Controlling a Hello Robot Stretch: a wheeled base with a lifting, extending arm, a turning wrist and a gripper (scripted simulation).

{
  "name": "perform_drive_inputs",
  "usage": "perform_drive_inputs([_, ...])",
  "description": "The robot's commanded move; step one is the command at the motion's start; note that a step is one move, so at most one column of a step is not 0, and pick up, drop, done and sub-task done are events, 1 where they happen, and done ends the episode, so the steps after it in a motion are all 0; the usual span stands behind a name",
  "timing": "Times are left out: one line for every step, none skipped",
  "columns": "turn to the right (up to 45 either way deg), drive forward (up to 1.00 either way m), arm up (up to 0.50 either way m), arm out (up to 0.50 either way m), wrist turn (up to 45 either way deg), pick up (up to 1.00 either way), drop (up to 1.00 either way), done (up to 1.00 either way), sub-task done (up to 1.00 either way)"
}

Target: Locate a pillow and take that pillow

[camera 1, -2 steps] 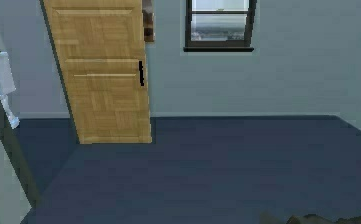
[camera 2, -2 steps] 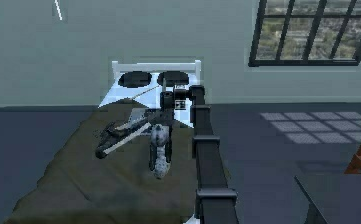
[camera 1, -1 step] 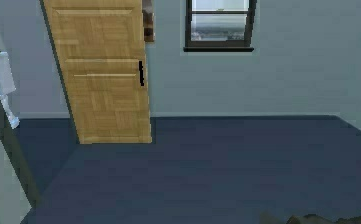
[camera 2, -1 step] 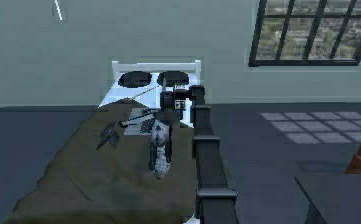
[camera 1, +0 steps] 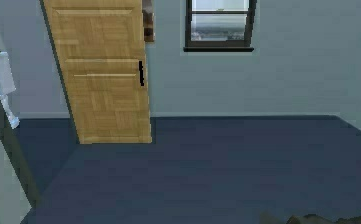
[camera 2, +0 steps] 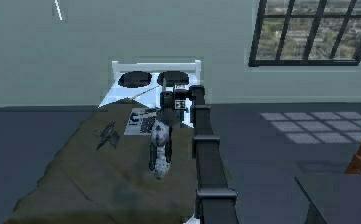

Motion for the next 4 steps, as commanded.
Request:
perform_drive_inputs([0.0,0.0,-0.3,0.0,0.0,0.0,0.0,0.0,0.0])
perform_drive_inputs([0.0,0.0,0.0,0.0,0.0,1.0,0.0,0.0,0.0])
perform_drive_inputs([0.0,0.0,0.1,0.0,0.0,0.0,0.0,0.0,0.0])
perform_drive_inputs([0.0,0.0,0.0,0.0,0.0,0.0,0.0,1.0,0.0])
